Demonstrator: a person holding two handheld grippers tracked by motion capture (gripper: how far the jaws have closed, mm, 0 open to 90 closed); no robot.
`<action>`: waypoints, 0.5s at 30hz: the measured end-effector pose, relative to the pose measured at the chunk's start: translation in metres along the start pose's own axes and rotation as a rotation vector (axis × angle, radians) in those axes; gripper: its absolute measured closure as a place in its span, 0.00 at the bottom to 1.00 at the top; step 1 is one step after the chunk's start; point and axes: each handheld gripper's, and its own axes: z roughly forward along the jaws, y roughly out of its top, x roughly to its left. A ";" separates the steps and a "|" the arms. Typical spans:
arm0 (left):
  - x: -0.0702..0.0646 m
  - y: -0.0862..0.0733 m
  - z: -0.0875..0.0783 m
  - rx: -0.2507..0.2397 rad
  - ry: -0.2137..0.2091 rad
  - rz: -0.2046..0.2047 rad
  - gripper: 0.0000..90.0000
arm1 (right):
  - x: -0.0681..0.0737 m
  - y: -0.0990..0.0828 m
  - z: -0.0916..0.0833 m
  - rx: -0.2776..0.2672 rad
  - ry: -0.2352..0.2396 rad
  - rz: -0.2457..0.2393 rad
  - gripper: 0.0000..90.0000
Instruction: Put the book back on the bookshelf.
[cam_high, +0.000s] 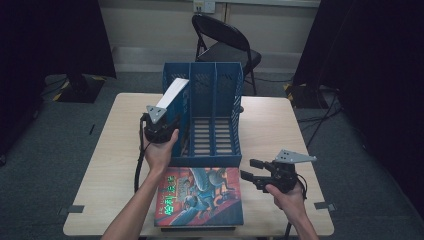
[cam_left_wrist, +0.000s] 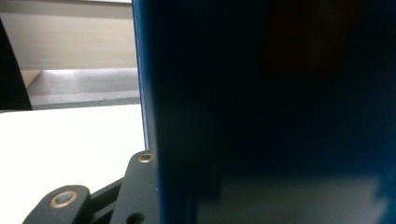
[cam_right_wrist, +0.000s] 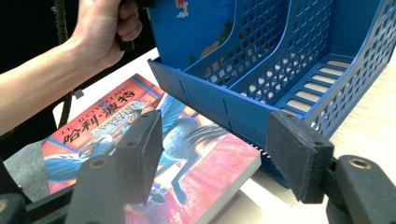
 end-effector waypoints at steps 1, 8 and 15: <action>0.000 -0.002 -0.003 0.001 0.000 -0.001 0.67 | 0.000 0.000 0.000 -0.001 0.000 0.000 0.40; 0.002 -0.017 -0.017 -0.014 -0.019 0.022 0.67 | 0.001 0.000 0.003 0.007 0.003 -0.002 0.40; 0.003 -0.016 -0.021 0.000 -0.034 0.033 0.65 | 0.002 0.000 0.004 0.009 0.006 -0.001 0.40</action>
